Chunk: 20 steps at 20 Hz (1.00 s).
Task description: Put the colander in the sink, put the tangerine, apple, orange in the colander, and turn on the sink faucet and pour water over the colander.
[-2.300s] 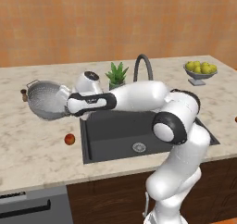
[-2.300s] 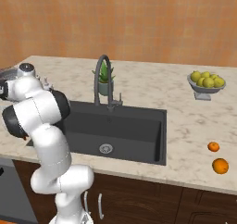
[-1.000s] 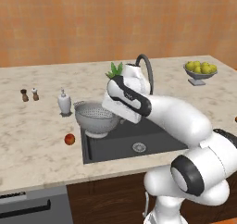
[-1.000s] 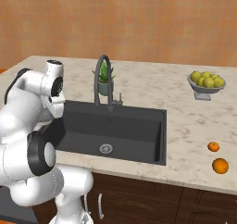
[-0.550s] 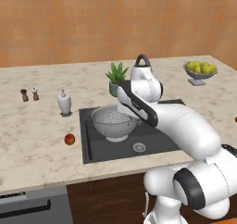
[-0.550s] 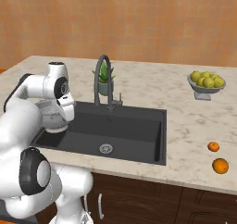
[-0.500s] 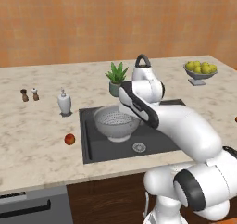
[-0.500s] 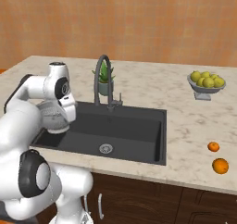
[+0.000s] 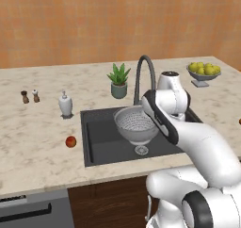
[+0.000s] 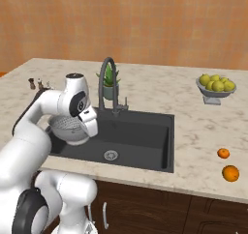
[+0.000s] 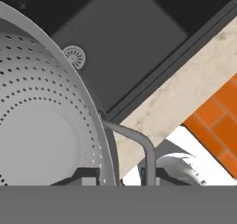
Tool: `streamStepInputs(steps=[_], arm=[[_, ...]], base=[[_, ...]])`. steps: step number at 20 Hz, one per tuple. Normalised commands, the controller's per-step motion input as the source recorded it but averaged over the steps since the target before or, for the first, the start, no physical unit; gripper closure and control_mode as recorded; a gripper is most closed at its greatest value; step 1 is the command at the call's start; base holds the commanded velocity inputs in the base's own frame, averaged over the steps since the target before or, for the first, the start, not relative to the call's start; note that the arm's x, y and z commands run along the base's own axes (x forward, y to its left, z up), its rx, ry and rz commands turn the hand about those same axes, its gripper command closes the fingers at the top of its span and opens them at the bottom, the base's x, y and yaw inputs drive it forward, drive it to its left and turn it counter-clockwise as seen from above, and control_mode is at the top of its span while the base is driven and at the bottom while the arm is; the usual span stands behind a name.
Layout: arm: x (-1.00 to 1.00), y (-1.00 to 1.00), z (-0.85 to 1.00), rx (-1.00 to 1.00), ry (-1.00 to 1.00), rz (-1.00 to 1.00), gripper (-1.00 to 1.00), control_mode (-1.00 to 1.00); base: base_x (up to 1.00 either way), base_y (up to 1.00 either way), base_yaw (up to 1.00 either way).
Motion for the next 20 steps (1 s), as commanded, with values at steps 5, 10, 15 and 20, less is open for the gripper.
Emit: streamStepInputs(steps=[5,10,15,20], arm=[[-0.23,-0.59,0.0,0.0,-0.04,0.09,1.0,-1.0],[-0.02,-0.57,-0.03,0.0,0.0,0.1,1.0,-1.0],[0.01,-0.49,-0.05,0.01,0.0,0.19,1.0,-1.0],[0.22,-0.42,-0.11,0.07,0.0,0.31,1.0,-1.0]], base=[[0.0,0.0,0.0],[0.0,0.0,0.0],[0.0,0.0,0.0],[0.0,0.0,0.0]])
